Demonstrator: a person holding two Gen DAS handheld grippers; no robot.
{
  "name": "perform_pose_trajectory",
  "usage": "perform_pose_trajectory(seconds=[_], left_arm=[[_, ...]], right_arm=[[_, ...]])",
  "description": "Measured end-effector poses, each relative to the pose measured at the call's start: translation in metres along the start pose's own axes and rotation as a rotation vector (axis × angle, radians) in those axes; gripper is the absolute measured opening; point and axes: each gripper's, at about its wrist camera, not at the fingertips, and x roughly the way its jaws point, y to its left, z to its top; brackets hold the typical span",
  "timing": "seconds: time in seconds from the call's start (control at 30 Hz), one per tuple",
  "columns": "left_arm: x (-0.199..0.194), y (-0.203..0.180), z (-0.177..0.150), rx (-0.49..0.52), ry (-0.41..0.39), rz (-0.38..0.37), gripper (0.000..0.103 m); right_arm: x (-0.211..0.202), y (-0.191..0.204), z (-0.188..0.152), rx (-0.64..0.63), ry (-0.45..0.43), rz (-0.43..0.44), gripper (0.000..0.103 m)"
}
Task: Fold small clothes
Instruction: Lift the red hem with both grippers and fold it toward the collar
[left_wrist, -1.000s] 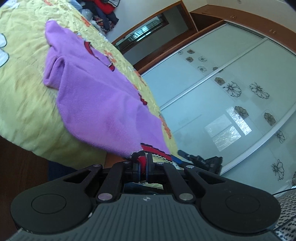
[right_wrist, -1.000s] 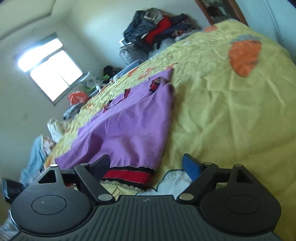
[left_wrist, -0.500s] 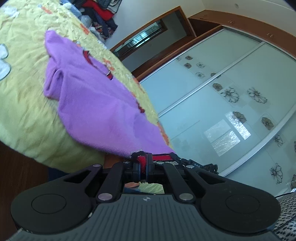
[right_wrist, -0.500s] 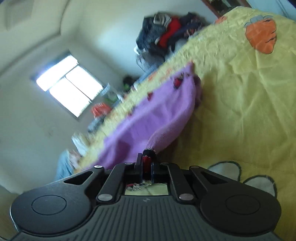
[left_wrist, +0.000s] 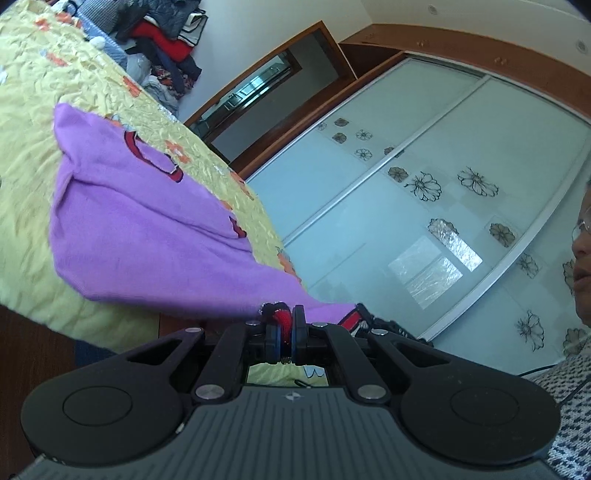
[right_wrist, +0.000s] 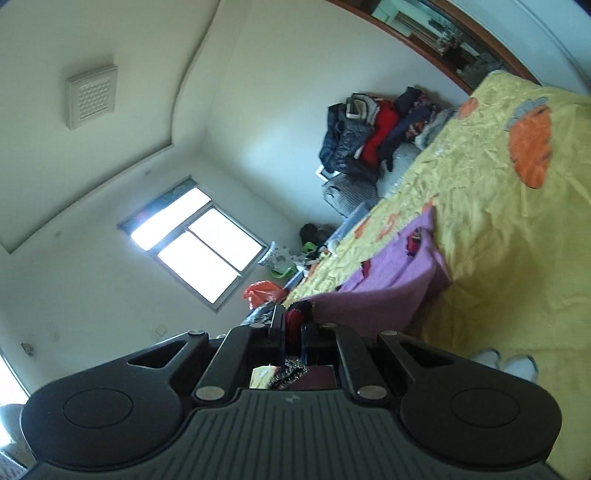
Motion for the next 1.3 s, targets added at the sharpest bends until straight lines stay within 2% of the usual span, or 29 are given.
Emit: perform_pose_trajectory(seconds=[0.17, 0.23, 0.37, 0.47, 0.57, 0.77, 0.93, 1.1, 1.3], left_arm=[[0.001, 0.01, 0.006, -0.027, -0.025, -0.017, 0.003], [-0.004, 0.007, 0.009, -0.019, -0.044, -0.022, 0.003], [-0.021, -0.002, 0.013, 0.003, -0.086, -0.025, 0.003], [-0.034, -0.006, 0.013, 0.006, -0.111, -0.031, 0.003], [-0.038, -0.002, 0.012, -0.002, -0.122, -0.023, 0.003], [-0.031, 0.025, 0.018, -0.091, -0.175, -0.041, 0.003], [-0.003, 0.062, 0.045, -0.145, -0.198, 0.017, 0.003], [0.03, 0.096, 0.088, -0.119, -0.19, 0.134, 0.003], [0.064, 0.14, 0.138, -0.133, -0.128, 0.263, 0.003]], right_arm=[[0.003, -0.009, -0.002, 0.034, 0.005, -0.013, 0.007], [0.005, -0.006, 0.001, 0.02, 0.008, 0.013, 0.007], [0.014, 0.028, 0.005, -0.091, 0.036, 0.104, 0.007], [0.018, 0.041, 0.002, -0.104, 0.053, 0.136, 0.007], [0.015, 0.038, -0.003, -0.088, 0.049, 0.095, 0.007], [0.01, 0.001, -0.004, 0.026, -0.005, 0.011, 0.007], [0.061, -0.021, 0.021, 0.045, 0.05, -0.046, 0.007], [0.137, -0.039, 0.052, -0.017, 0.161, -0.145, 0.007], [0.209, -0.067, 0.079, -0.071, 0.255, -0.235, 0.007]])
